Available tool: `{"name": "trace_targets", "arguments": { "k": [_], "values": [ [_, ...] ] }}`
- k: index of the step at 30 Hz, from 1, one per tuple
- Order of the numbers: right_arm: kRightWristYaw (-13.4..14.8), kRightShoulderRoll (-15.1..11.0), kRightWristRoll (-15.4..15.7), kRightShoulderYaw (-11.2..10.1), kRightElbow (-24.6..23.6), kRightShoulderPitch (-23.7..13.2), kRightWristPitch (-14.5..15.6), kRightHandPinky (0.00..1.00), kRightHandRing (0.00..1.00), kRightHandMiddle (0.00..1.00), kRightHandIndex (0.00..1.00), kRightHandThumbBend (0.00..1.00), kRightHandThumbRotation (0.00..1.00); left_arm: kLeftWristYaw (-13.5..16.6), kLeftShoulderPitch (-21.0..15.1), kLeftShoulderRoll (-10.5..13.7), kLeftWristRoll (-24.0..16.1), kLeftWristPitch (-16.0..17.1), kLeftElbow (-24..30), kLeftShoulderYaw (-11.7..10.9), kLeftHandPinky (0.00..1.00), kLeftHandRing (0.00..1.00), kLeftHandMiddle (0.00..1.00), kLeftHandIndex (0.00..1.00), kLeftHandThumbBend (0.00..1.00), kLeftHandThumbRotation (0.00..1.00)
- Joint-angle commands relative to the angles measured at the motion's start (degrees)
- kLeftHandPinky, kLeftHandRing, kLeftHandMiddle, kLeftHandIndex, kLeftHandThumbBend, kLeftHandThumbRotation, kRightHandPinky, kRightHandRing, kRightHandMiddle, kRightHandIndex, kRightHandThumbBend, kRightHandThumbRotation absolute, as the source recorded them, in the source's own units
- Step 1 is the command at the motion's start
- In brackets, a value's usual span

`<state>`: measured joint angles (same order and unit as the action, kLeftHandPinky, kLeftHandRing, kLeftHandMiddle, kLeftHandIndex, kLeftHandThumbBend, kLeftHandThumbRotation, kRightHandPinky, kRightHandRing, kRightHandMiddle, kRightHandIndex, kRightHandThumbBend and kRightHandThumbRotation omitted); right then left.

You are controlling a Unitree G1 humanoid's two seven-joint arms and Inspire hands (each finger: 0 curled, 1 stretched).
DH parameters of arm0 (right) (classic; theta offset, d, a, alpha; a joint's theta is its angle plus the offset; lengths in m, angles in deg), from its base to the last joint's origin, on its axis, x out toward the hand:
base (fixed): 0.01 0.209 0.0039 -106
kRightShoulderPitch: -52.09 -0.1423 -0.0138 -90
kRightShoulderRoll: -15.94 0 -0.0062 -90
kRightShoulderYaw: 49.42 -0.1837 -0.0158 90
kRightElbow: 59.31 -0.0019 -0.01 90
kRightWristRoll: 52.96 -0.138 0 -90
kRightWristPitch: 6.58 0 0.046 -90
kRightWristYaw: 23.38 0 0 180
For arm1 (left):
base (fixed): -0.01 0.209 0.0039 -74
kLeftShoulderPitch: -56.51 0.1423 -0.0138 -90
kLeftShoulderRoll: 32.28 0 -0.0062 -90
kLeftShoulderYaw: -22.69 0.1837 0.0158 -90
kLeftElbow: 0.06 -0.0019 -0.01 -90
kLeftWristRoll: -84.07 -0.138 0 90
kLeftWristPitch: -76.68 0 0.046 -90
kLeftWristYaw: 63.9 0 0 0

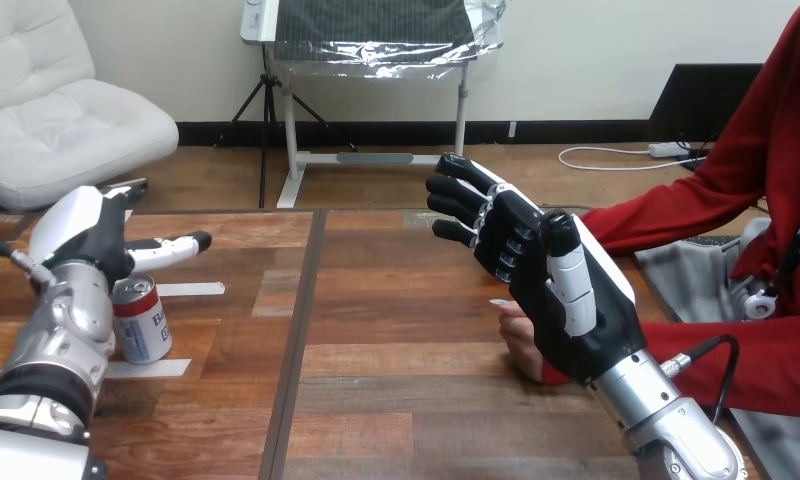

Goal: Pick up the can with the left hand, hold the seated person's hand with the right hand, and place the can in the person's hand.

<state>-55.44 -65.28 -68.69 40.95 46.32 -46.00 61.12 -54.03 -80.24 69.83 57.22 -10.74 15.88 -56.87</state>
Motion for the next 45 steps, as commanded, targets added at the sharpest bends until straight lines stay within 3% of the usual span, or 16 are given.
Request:
{"name": "trace_targets", "arguments": {
  "k": [1, 8, 16, 35, 45],
  "values": [
    [0.3, -0.43, -0.09, -0.77, -2.37, -1.68, -0.46, 0.88, 0.91, 0.89, 0.9, 0.89, 1.0, 0.52, -4.1, 1.16, 0.17, 0.13, 0.04, 0.16, 0.92, 0.94, 0.94, 0.89, 0.74, 0.5],
    [0.12, -0.39, -0.31, -0.96, -2.14, -1.79, -0.7, 0.88, 0.91, 0.89, 0.9, 0.89, 1.0, 2.64, -3.16, 0.82, 1.52, 1.29, 0.18, -1.11, 0.84, 0.92, 0.92, 0.87, 0.76, 0.45],
    [-0.08, -0.48, -0.41, -1.08, -2.33, -1.72, -0.72, 0.88, 0.91, 0.89, 0.9, 0.89, 1.0, 3.36, -2.81, 0.59, 2.31, 1.62, 0.29, -0.99, 0.79, 0.89, 0.89, 0.84, 0.77, 0.44],
    [0.04, -0.61, -0.05, -1.35, -2.2, -1.76, -0.68, 0.88, 0.91, 0.89, 0.9, 0.89, 1.0, -3.01, -4.29, 0.39, 3.83, -2.47, 0.12, -0.88, 0.78, 0.88, 0.88, 0.86, 0.78, 0.49],
    [0.32, -0.47, -0.15, -1.31, -2.46, -1.73, -0.1, 0.88, 0.9, 0.88, 0.89, 0.89, 1.0, -4.41, -4.47, 0.32, 4.4, -4.1, 0.5, -0.74, 0.76, 0.87, 0.87, 0.85, 0.75, 0.48]
  ]
}}
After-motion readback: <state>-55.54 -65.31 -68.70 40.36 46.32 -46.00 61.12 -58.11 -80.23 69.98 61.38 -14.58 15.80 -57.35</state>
